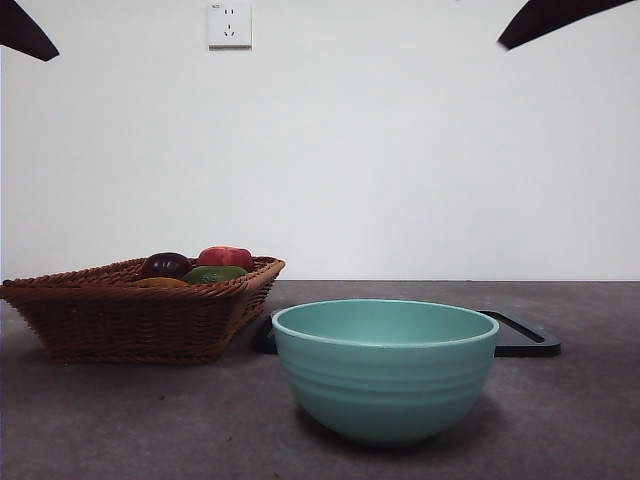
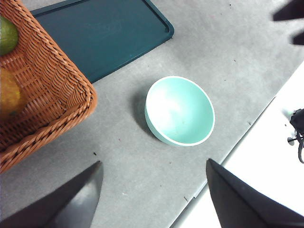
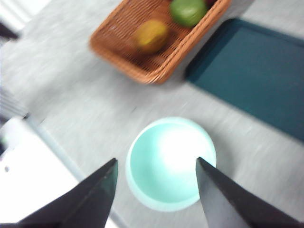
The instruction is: Pick up the wifruite, put it on the bowl, pick up the plate, put it on desk
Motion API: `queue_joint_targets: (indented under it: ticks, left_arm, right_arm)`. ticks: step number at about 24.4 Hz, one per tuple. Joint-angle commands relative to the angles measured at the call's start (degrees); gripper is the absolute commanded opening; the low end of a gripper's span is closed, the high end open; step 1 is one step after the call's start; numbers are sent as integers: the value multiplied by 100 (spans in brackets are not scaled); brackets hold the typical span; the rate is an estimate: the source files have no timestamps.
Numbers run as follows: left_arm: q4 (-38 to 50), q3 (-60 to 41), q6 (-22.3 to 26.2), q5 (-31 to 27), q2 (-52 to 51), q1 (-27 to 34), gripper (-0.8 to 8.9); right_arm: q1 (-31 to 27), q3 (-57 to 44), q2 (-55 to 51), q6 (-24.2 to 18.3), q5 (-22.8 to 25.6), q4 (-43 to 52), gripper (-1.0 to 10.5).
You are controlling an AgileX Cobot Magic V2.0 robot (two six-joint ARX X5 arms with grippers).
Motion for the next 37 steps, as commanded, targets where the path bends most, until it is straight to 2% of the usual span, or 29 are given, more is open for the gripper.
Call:
queue_joint_targets:
  ticks: [1, 5, 23, 24, 26, 29, 30, 37]
  left_arm:
    - [44, 59, 109, 31, 33, -26, 342]
    - [44, 59, 109, 31, 33, -26, 342]
    - [42, 59, 109, 31, 33, -26, 334]
    - [42, 59, 109, 33, 33, -26, 315]
    - [42, 59, 109, 31, 33, -26, 199]
    - [44, 59, 109, 33, 33, -26, 2]
    - [44, 59, 109, 33, 33, -26, 8]
    - [48, 59, 105, 31, 33, -26, 8]
  right_arm:
    - [59, 76, -129, -70, -48, -413, 262]
    - [63, 74, -262, -90, -142, -1071, 262]
    - [63, 74, -258, -90, -140, -1029, 262]
    - [63, 74, -258, -92, -140, -1029, 261]
    - [63, 74, -258, -90, -138, -1029, 236]
    - [63, 74, -258, -92, -118, -1027, 48]
    - [63, 74, -258, -94, -118, -1027, 3]
    - [63, 74, -260, -133, -118, -1027, 6]
